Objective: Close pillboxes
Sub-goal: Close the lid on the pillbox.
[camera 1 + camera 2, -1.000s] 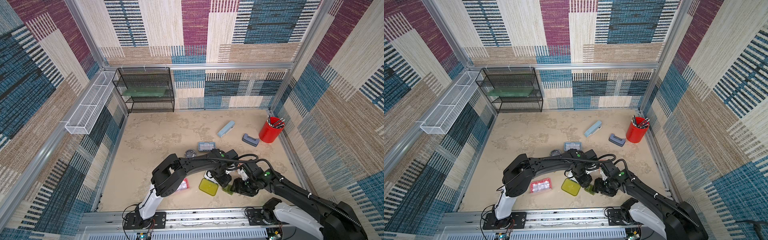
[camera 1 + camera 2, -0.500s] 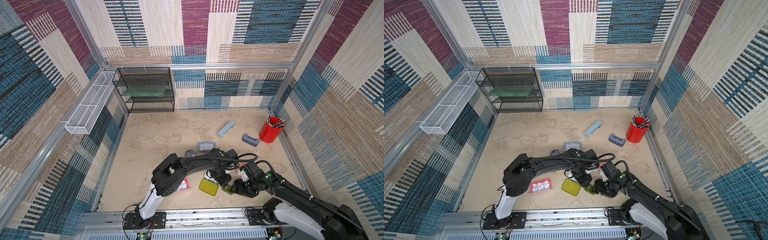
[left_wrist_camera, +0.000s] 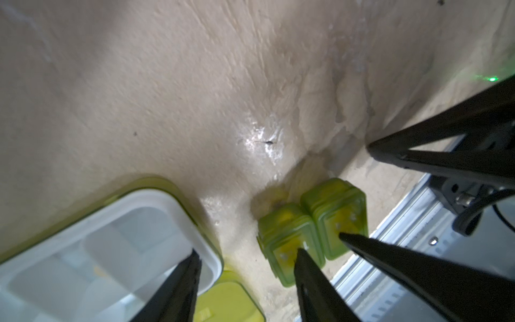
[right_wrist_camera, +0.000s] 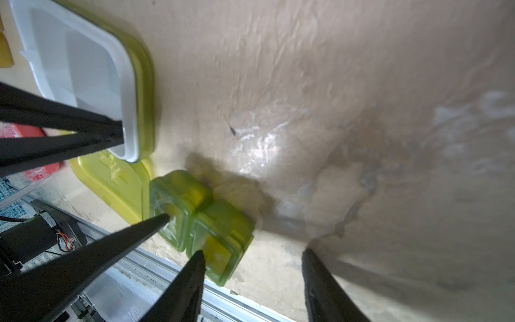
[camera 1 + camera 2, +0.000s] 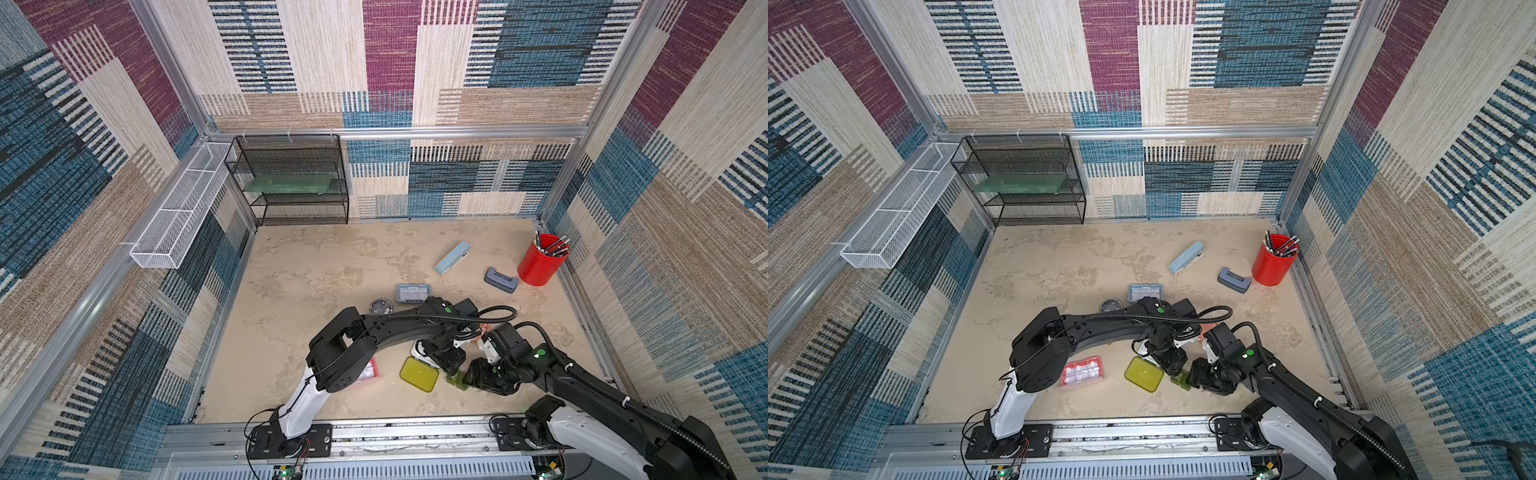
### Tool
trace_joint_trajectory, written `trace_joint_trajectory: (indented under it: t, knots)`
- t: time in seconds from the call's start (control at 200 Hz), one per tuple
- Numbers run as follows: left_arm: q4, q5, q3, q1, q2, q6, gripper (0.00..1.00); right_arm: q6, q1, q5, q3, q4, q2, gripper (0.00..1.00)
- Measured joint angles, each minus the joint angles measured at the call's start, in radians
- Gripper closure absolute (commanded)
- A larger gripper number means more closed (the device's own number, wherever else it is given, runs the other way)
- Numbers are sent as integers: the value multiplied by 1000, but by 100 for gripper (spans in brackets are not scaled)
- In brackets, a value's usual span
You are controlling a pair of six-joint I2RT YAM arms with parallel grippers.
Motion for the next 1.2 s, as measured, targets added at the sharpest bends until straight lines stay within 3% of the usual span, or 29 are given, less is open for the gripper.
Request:
trace_joint_trajectory:
  t: [0.441,0.987,1.197]
  knots:
    - [-18,-15,2,6,-69,-39,41,-22,-18,1,56,-40,-68,33]
    - [-32,-10,8,16,-101,-39,40,-18,-14,-11,12,-75,-177,38]
    - [-35,-4,24,16,-68,-39,43,-9,-15,-10,-16,-48,-157,40]
